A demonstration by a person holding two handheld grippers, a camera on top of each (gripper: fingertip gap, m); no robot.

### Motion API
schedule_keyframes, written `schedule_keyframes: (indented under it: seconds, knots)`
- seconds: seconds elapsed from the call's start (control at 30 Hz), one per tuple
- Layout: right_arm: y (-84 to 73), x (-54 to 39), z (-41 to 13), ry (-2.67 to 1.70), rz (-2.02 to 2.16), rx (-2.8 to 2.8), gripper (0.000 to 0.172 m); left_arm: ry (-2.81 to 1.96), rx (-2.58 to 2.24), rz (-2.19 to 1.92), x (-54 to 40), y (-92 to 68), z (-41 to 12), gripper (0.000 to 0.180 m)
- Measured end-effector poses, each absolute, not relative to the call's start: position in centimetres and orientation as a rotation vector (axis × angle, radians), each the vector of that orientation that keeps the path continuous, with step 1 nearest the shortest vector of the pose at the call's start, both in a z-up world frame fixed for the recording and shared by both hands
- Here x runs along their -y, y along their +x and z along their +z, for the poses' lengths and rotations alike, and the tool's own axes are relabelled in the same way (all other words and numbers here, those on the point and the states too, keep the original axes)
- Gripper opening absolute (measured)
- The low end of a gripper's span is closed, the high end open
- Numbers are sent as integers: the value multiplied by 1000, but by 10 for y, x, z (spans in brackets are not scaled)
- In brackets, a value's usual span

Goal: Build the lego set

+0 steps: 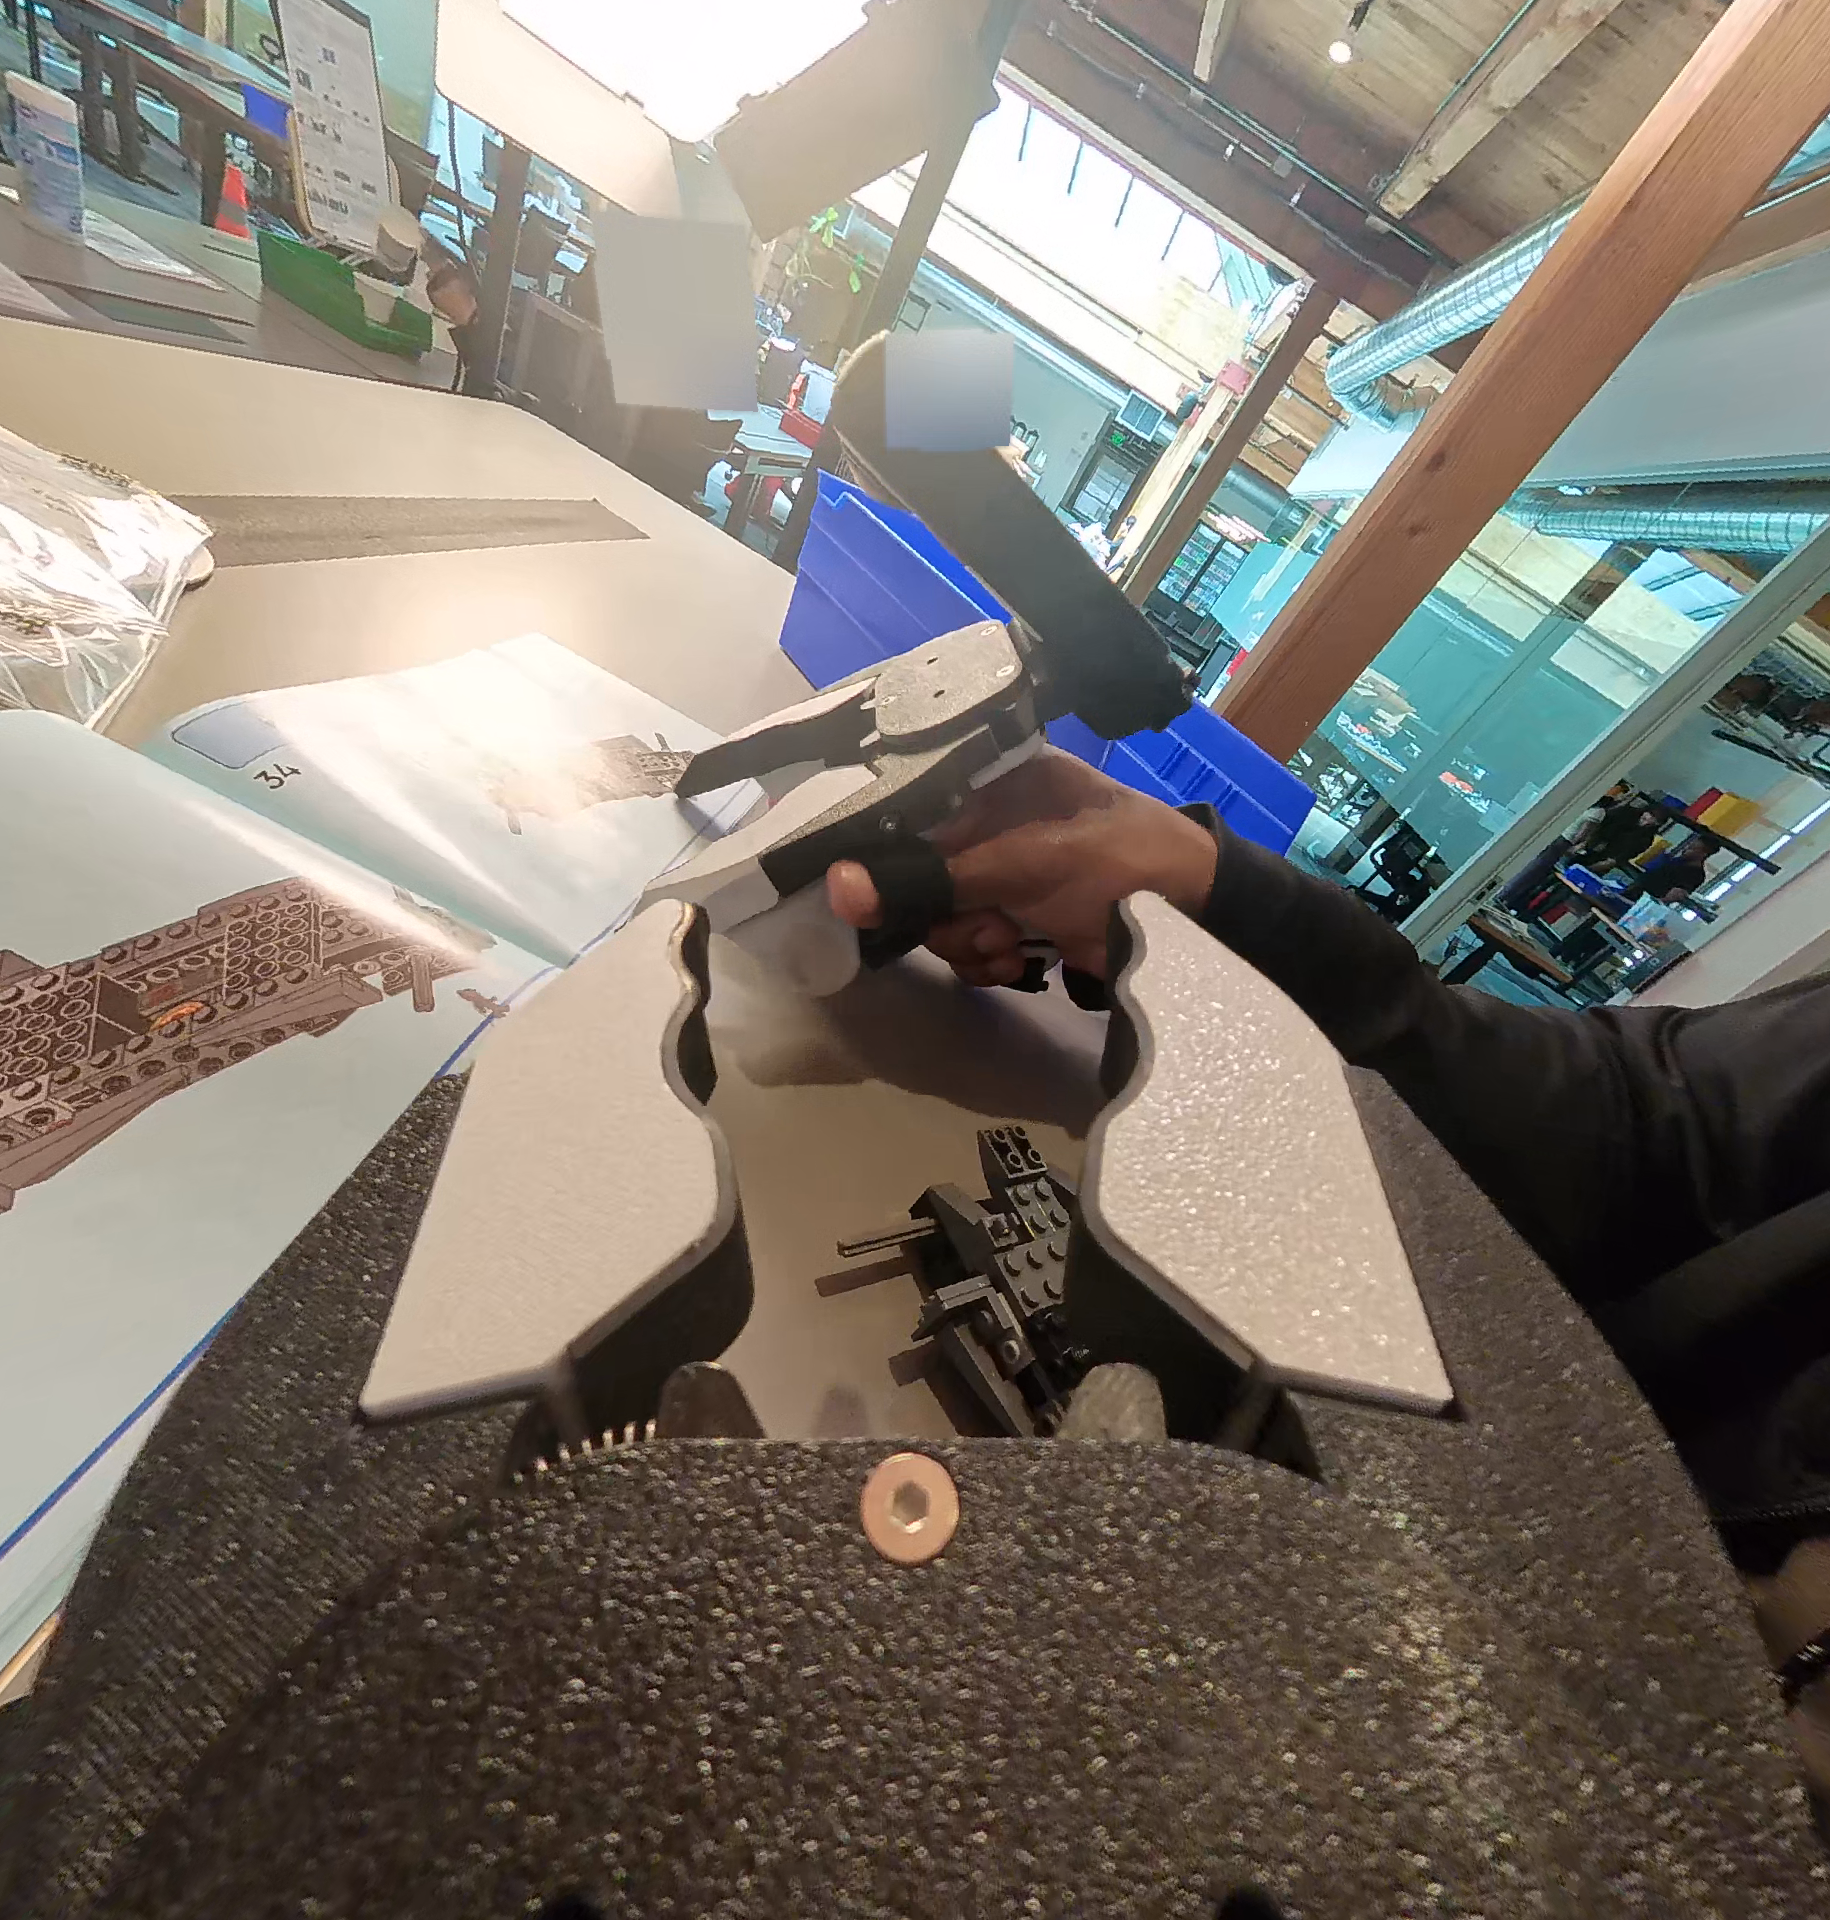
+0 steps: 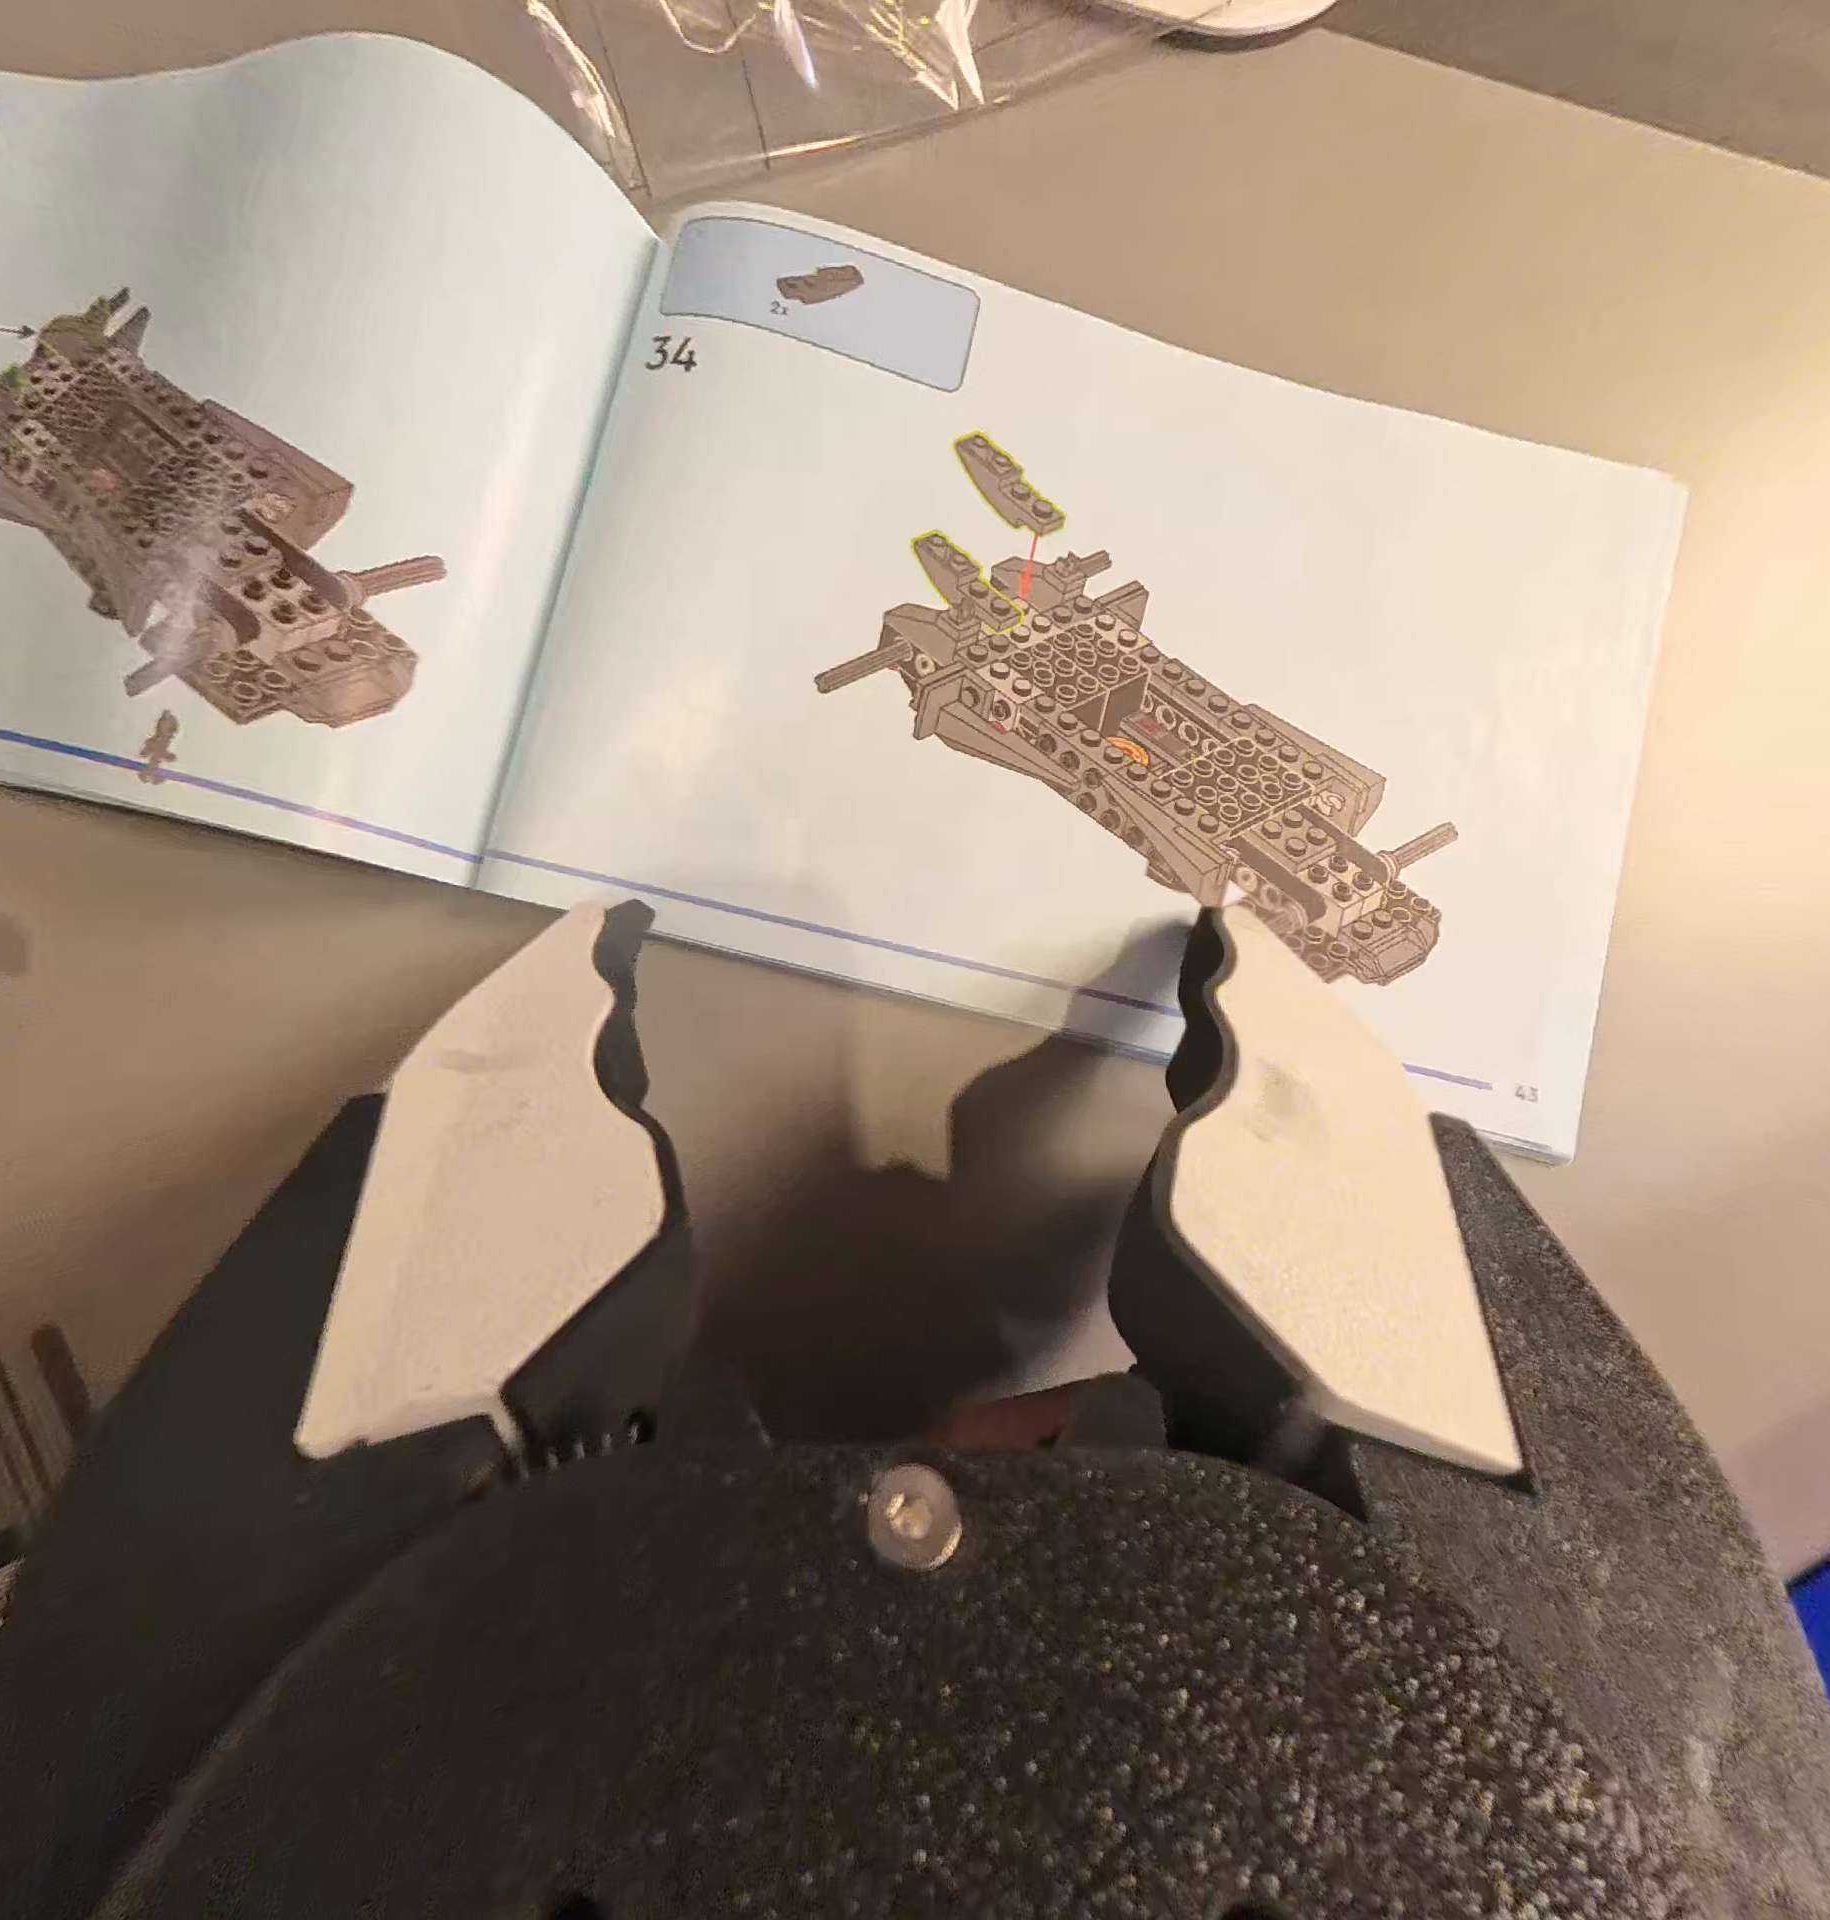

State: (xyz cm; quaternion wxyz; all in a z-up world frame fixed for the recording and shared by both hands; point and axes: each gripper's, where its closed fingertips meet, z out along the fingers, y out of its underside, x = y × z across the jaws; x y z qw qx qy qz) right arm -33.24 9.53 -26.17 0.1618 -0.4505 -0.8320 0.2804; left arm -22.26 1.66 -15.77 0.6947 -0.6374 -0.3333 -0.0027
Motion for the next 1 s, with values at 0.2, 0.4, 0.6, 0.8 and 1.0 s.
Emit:
schedule_keyframes:
  seconds: [0.2,0.4,0.6,0.8,1.0]
  knots:
    - [-320,-72,-255,-1196,939,2463,85,-1431,742,3,-16,-221,-157,74]
    - [-315,-62,-223,-1037,1116,2442,84,-1448,744,41,-11,-222,-155,73]
    - [-312,-72,-233,-1088,989,2443,82,-1557,787,220,9,-233,-166,71]
    - [-312,-82,-231,-1064,906,2392,76,-1634,806,496,28,-252,-158,61]
    - [-311,-90,-232,-1025,897,2395,76,-1788,767,495,0,-282,-154,61]
